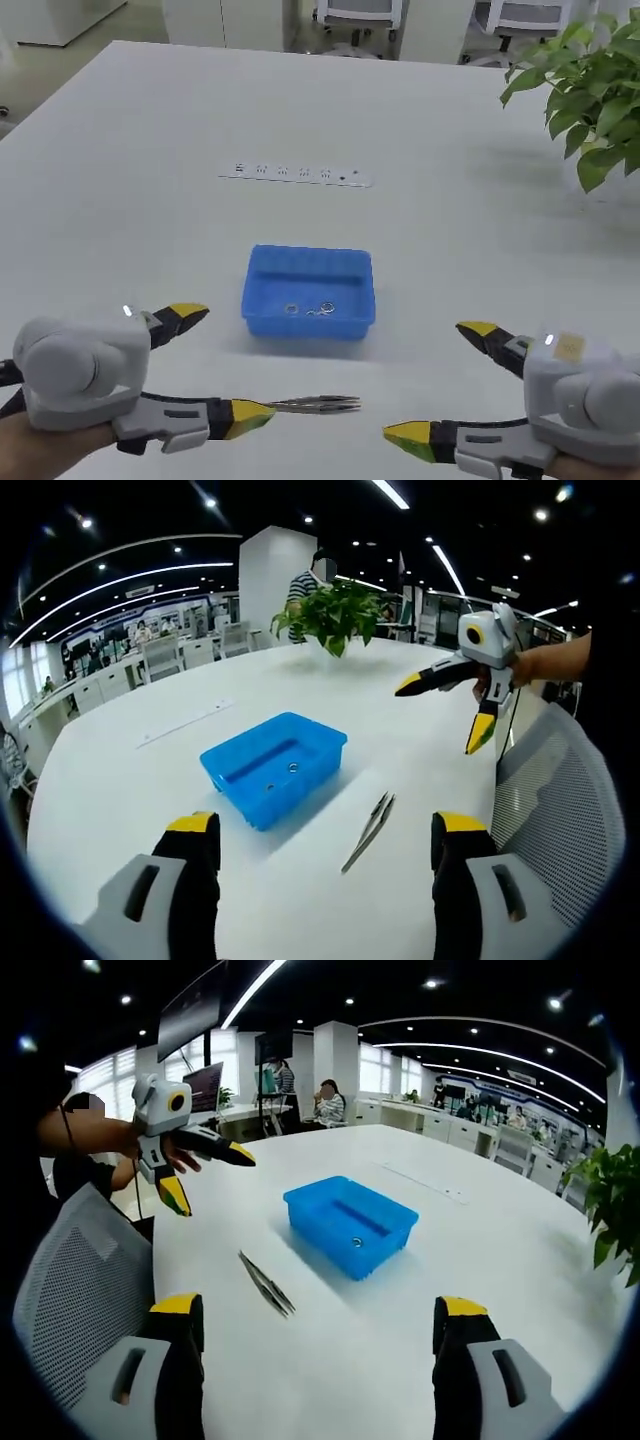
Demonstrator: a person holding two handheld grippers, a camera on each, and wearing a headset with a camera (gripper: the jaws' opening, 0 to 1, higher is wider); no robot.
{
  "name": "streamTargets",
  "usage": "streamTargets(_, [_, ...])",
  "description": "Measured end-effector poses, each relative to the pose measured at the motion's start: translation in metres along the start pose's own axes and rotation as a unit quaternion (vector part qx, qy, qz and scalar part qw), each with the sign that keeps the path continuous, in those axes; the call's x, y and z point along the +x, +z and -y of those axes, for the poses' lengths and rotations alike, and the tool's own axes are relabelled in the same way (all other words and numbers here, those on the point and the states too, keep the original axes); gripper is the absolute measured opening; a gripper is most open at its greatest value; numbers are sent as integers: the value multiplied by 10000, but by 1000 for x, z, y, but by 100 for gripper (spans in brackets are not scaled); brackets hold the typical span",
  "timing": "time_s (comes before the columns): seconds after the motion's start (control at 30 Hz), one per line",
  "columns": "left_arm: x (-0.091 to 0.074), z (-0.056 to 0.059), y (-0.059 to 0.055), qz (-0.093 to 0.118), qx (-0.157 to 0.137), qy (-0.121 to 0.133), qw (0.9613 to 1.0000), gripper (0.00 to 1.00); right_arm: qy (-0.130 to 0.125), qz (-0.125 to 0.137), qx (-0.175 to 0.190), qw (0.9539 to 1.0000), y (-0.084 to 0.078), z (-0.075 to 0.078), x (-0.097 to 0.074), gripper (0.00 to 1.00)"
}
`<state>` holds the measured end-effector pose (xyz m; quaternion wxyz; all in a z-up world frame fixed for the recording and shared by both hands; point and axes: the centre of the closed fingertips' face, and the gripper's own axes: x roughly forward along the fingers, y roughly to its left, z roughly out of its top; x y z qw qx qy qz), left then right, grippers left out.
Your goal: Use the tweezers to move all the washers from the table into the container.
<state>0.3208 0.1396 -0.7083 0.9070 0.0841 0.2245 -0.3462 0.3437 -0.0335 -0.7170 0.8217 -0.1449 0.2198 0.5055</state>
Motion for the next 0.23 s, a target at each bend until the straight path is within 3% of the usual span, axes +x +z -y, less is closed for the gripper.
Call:
streamTargets(0.07, [-1,-2,0,41,-9,49,10000,98,-12,-21,-40,10000,-1,-1,-1,100])
streamTargets(0.23, [-4,-1,-3,20,-5,64,10000,99,-36,52,-36,10000,1,0,-1,100])
